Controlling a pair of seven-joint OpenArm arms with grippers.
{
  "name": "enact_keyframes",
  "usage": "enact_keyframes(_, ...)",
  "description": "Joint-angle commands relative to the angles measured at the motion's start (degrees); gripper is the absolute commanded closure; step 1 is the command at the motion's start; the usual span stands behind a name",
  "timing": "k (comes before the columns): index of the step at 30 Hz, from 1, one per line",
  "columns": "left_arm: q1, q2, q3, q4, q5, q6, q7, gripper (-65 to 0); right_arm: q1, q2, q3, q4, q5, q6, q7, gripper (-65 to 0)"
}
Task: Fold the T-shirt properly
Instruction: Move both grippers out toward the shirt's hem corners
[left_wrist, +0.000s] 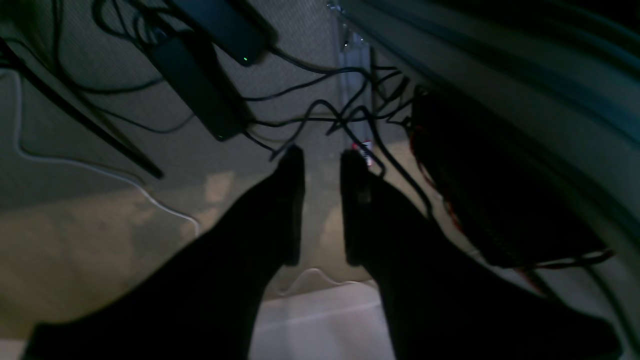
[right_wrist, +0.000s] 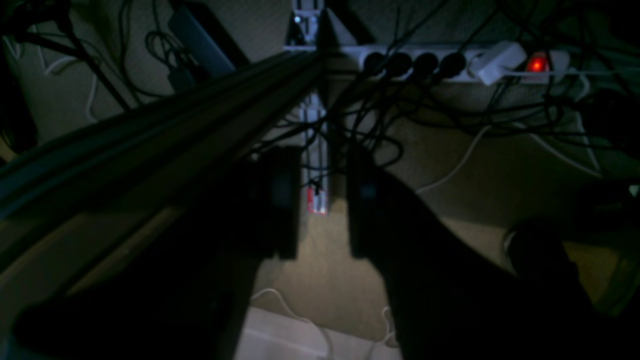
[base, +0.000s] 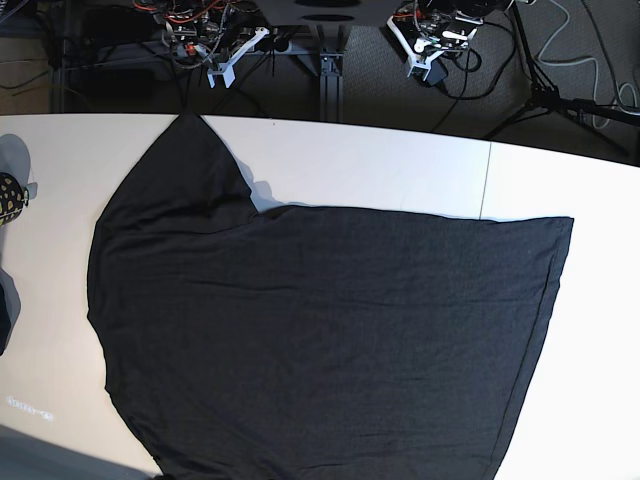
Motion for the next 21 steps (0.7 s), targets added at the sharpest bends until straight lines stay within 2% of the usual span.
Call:
enact_keyframes(1,-0.11,-0.04,-0.07,0.33,1.25,1.05,-0.42,-12.9,0.13,0.15,-0.11,0.37,0.81,-2.1,0.68,-16.7)
enact_keyframes(4,-0.07,-0.04,-0.07,0.33,3.96,1.05,-1.46,-12.9,0.13,0.17,-0.11,0.37,3.63,-2.1,0.68,-16.7)
enact_keyframes(9,-0.07,-0.02,-0.07,0.35,4.13,0.92,-1.42,-12.9,0.13,0.17,-0.11,0.7,3.96,-1.92,0.66,-16.7)
enact_keyframes(13,-0.04,-0.07,-0.07,0.35,4.09,-2.84,-1.44,-12.9,-0.2,0.2,-0.11,1.07,3.93,-0.55,0.66,-16.7)
enact_keyframes(21,0.81,-0.07,-0.07,0.85,4.15,-2.86,-6.01,-12.9,-2.32,0.74,-0.11,4.31,3.93,-0.31,0.66,-16.7)
